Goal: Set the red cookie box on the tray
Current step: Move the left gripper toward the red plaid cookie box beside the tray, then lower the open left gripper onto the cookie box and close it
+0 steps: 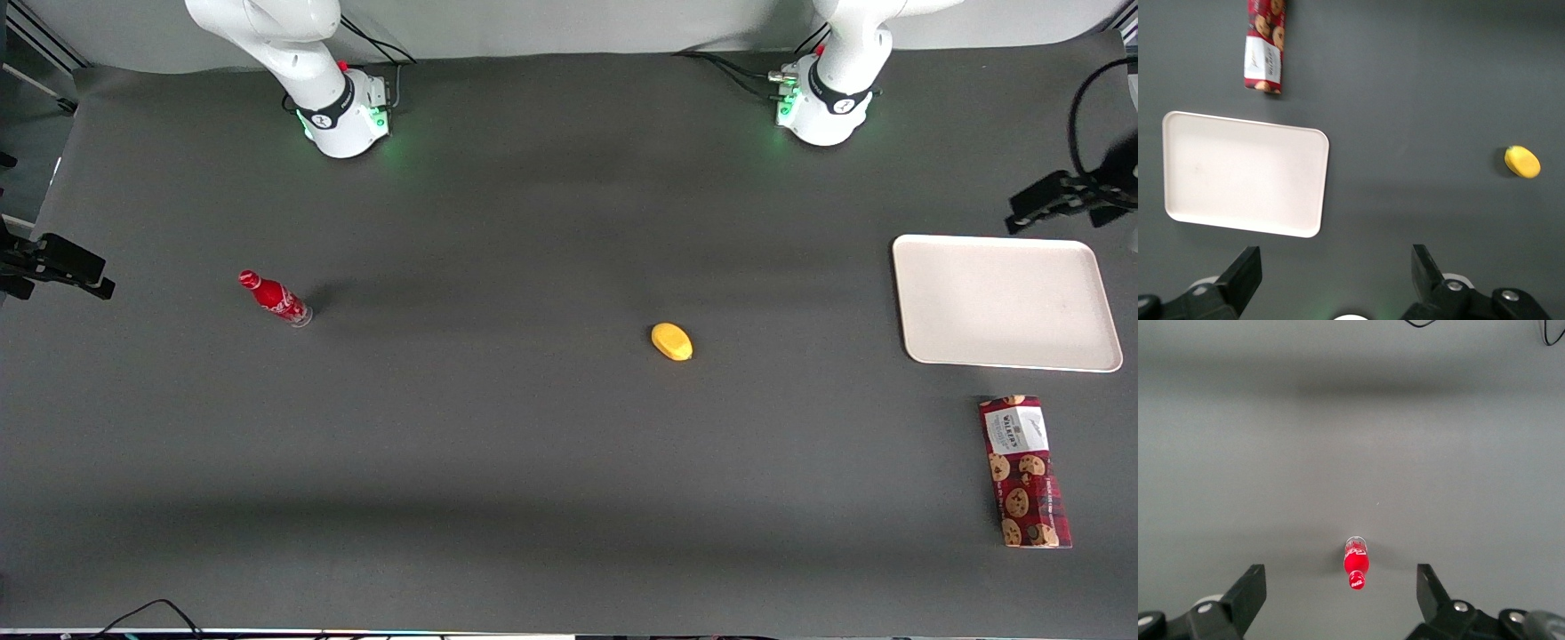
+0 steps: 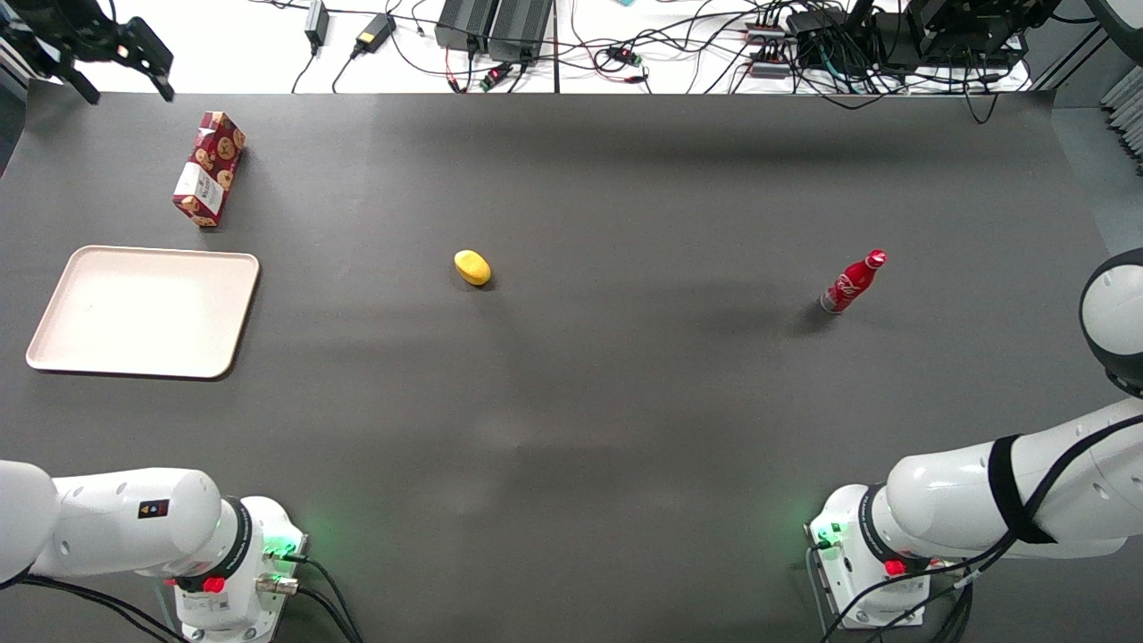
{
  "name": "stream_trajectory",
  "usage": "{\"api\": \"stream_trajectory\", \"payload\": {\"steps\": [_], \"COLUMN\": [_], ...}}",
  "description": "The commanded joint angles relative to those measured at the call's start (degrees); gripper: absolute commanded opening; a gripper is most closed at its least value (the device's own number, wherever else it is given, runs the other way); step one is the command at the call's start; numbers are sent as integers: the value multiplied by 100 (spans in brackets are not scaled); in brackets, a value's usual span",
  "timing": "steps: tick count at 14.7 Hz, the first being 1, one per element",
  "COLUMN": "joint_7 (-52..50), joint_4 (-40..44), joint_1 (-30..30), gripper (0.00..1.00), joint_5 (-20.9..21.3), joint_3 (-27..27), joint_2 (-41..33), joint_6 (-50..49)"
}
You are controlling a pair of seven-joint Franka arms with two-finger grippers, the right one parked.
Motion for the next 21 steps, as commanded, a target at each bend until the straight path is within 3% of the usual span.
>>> {"api": "stream_trajectory", "payload": {"steps": [1, 5, 8, 11, 17, 21], "joint_7": [654, 1691, 2254, 2599, 3073, 3197], "joint_4": [1787, 2641, 2652, 2643, 2626, 2223], "joint_1": [12, 21, 73, 135, 197, 197], "gripper": [100, 100, 100, 100, 100, 100], "joint_5": [383, 411, 341, -150, -292, -310], "joint_3": [329, 988, 1270, 1297, 1288, 1288], "joint_2": [1347, 2560, 3352, 4178, 5295, 5543], "joint_6": [-448, 129, 1095, 1966, 3504, 4251]}}
